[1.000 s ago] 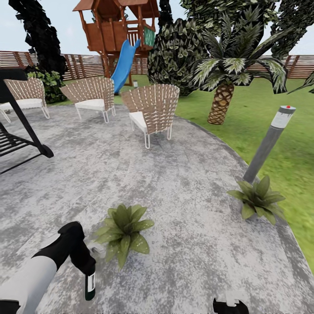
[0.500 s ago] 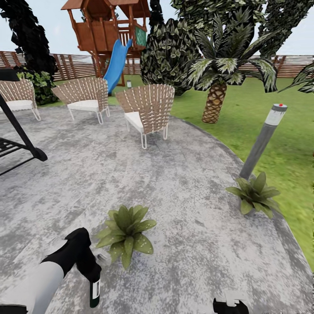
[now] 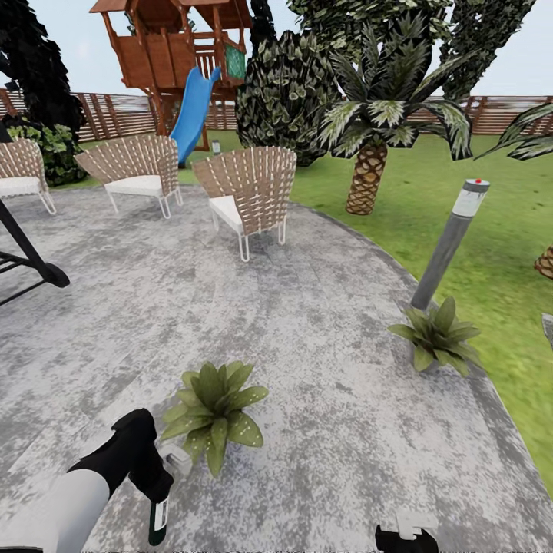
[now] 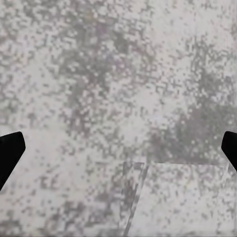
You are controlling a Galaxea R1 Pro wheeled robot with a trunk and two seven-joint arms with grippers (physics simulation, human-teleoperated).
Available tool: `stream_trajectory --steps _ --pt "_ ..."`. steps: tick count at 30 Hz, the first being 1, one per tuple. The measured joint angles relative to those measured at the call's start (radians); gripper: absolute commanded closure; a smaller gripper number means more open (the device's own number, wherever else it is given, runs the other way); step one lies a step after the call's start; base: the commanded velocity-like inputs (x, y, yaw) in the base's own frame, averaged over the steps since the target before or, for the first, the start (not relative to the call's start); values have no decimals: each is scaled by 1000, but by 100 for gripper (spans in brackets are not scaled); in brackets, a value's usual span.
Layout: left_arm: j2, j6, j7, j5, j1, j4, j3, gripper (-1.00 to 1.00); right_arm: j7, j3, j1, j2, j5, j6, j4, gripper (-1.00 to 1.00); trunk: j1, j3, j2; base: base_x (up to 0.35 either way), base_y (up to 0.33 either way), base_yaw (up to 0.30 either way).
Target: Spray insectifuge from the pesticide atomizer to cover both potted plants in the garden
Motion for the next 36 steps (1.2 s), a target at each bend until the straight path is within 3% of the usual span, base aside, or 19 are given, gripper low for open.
stream_trajectory --steps 4,7,10,13,23,31,36 --pt "-2 -1 79 3 19 1 1 100 -1 -1 0 0 -2 -1 -1 -100 4 -9 -7 0 0 -98" --pt "-12 0 98 20 21 0 3 100 -1 -1 0 0 -2 -1 -2 -100 4 -12 -7 0 0 -244" --pt "-37 0 102 39 21 -11 6 100 -1 -1 0 0 -2 -1 -2 -100 4 -13 -7 0 0 -291" --pt "-43 0 103 39 21 -14 7 100 -1 -1 0 -1 -2 -1 -1 -100 4 -13 -7 0 0 -211" --pt "-43 1 105 38 21 -4 2 100 -1 0 0 -9 0 -1 1 -100 4 -13 -7 -185 60 -12" --pt "-45 2 105 40 21 -5 6 100 0 -1 0 -10 0 -1 0 -100 4 -13 -7 -95 300 -4" --pt "-43 2 104 40 21 -12 7 100 0 -1 0 -10 -1 -1 -1 -100 4 -13 -7 30 337 -215"
